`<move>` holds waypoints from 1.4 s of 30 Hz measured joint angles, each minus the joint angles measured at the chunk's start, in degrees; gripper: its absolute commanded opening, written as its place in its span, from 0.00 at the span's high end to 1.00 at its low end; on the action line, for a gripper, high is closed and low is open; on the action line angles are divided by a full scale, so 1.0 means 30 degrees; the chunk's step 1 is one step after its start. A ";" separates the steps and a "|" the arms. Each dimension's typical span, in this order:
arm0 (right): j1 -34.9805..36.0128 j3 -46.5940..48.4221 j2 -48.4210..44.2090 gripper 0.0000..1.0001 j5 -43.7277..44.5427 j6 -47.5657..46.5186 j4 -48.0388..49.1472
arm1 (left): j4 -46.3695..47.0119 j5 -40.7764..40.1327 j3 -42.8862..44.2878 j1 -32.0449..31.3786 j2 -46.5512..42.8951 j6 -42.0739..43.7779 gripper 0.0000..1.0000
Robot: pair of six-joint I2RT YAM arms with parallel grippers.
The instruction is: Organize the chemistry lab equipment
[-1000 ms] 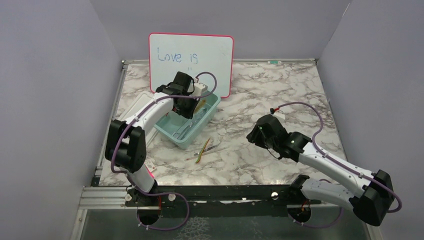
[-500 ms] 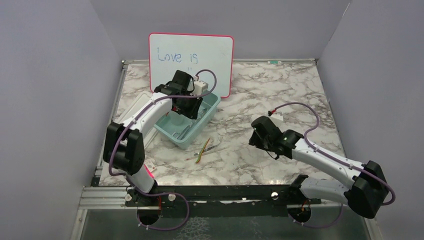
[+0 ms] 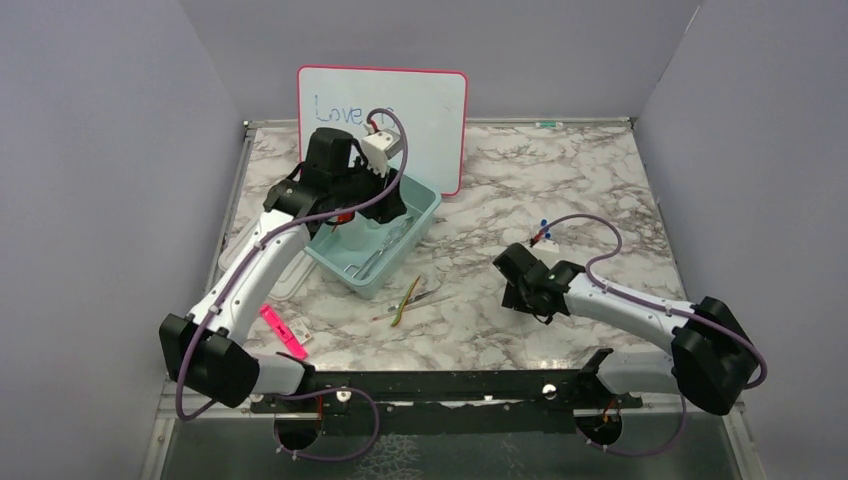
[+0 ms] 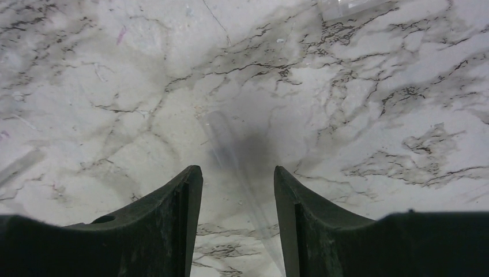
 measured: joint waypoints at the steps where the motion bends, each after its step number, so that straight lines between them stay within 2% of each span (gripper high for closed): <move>1: -0.0007 -0.0058 0.0211 0.49 -0.0029 -0.0058 0.0007 | 0.0240 0.0277 -0.0080 0.0000 -0.0277 -0.0233 0.48; 5: -0.0131 -0.0226 0.0685 0.53 -0.0248 -0.0546 0.0277 | 0.1596 0.1472 -0.1115 -0.0284 -0.1647 -0.1384 0.44; 11: -0.0364 -0.0219 0.1851 0.64 -0.1013 -0.1807 0.1115 | 0.4255 0.2820 -0.3861 -0.1945 -0.3497 -0.3643 0.42; 15: -0.0372 -0.0211 0.1960 0.71 -0.1173 -0.2222 0.1384 | 0.5668 0.2820 -0.5034 -0.3337 -0.3942 -0.4830 0.41; 25: -0.0379 -0.0517 0.1668 0.79 -0.1472 -0.3133 0.2477 | 0.9704 0.2047 -0.8102 -0.5741 -0.4080 -0.8335 0.39; 34: -0.0379 -0.0794 -0.0947 0.81 -0.1486 -0.2943 0.3249 | 1.2203 0.0321 -1.0083 -0.6251 -0.4065 -1.1111 0.36; 42: -0.0379 -0.0306 -0.4175 0.82 -0.1953 -0.1902 0.3643 | 1.4258 0.0058 -1.0440 -0.6579 -0.3177 -1.2903 0.33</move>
